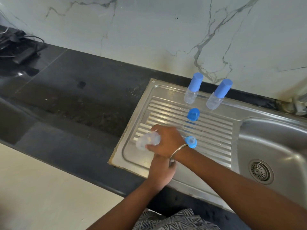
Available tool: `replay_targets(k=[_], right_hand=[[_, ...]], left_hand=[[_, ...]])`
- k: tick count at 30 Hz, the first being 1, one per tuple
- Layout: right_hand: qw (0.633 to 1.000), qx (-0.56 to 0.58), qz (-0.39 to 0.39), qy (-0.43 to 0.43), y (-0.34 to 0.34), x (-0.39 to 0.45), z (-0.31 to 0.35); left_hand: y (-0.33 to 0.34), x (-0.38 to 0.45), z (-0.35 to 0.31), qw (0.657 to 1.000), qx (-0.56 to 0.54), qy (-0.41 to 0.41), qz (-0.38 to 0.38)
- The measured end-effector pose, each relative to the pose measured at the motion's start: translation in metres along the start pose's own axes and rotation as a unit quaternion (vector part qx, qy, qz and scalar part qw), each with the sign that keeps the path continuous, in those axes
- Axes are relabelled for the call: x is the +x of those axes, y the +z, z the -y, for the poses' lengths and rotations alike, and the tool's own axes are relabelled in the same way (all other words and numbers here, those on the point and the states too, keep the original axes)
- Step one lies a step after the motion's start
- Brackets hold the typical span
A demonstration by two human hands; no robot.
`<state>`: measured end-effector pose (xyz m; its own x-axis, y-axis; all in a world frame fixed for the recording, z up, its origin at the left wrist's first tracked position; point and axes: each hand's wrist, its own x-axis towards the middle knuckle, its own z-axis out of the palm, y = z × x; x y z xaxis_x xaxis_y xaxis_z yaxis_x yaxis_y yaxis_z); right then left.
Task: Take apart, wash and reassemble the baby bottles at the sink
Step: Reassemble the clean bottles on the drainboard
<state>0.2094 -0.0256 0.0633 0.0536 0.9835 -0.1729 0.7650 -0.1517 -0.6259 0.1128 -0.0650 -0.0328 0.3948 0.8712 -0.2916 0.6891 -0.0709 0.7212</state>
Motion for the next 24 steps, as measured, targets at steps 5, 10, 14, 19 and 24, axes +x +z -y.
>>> replay_targets(k=[5, 10, 14, 19, 24], right_hand=[[0.932, 0.295, -0.128, 0.169, -0.015, -0.008, -0.017], [0.822, 0.511, -0.100, 0.230, -0.002, -0.028, -0.038], [0.836, 0.496, -0.054, 0.229, 0.009, -0.041, -0.047], [0.943, 0.292, -0.054, 0.152, 0.011, -0.059, -0.059], [0.967, 0.071, -0.245, -0.002, -0.003, -0.070, -0.080]], left_hand=[[-0.024, -0.001, -0.007, 0.970, -0.229, 0.018, -0.078], [-0.044, 0.008, -0.013, 0.838, -0.541, -0.065, -0.033], [-0.051, 0.020, -0.015, 0.863, -0.504, -0.028, 0.019], [-0.051, 0.026, -0.011, 0.881, -0.467, 0.072, 0.014], [-0.045, 0.026, 0.003, 0.930, -0.346, 0.119, 0.030]])
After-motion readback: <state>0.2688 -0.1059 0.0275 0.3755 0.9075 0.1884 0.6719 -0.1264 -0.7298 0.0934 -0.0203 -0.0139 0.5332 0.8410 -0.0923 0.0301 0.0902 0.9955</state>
